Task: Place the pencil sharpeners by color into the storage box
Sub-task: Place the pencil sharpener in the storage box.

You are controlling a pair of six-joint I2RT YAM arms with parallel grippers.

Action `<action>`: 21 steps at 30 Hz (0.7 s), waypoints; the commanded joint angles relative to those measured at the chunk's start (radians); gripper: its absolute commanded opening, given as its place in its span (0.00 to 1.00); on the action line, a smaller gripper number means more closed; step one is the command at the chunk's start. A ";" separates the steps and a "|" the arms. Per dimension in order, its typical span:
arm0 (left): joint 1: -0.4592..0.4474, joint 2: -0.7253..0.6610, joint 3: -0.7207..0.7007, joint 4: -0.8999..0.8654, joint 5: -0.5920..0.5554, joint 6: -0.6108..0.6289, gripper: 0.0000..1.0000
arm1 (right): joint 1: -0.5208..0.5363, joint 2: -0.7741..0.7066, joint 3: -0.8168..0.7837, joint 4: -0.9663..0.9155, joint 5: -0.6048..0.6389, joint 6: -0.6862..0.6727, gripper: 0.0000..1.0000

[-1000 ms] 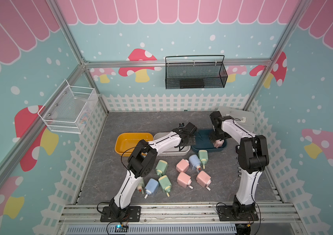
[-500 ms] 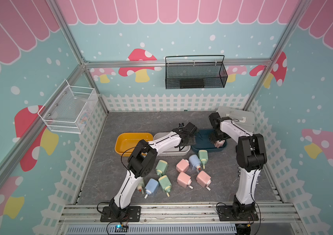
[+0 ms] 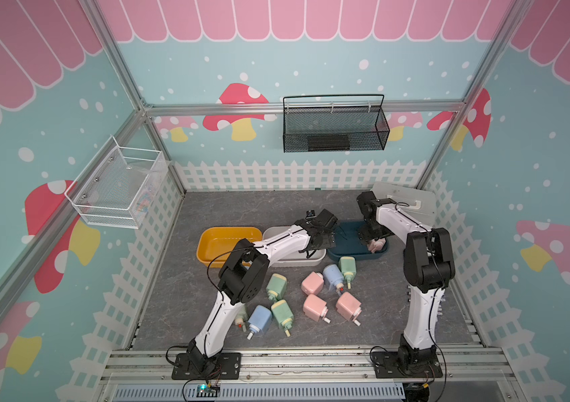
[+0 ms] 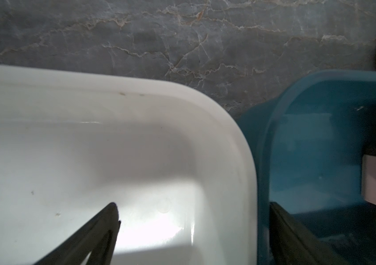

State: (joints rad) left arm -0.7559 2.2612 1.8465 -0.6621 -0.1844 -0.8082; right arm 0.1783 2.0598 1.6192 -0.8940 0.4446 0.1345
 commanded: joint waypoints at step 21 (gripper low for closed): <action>-0.045 -0.065 0.026 -0.008 0.022 0.106 0.99 | 0.016 -0.099 0.004 -0.037 -0.115 -0.038 0.98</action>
State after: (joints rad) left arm -0.7673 2.2532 1.8465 -0.6621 -0.1673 -0.7681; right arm 0.1856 2.0342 1.6245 -0.9199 0.3477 0.1005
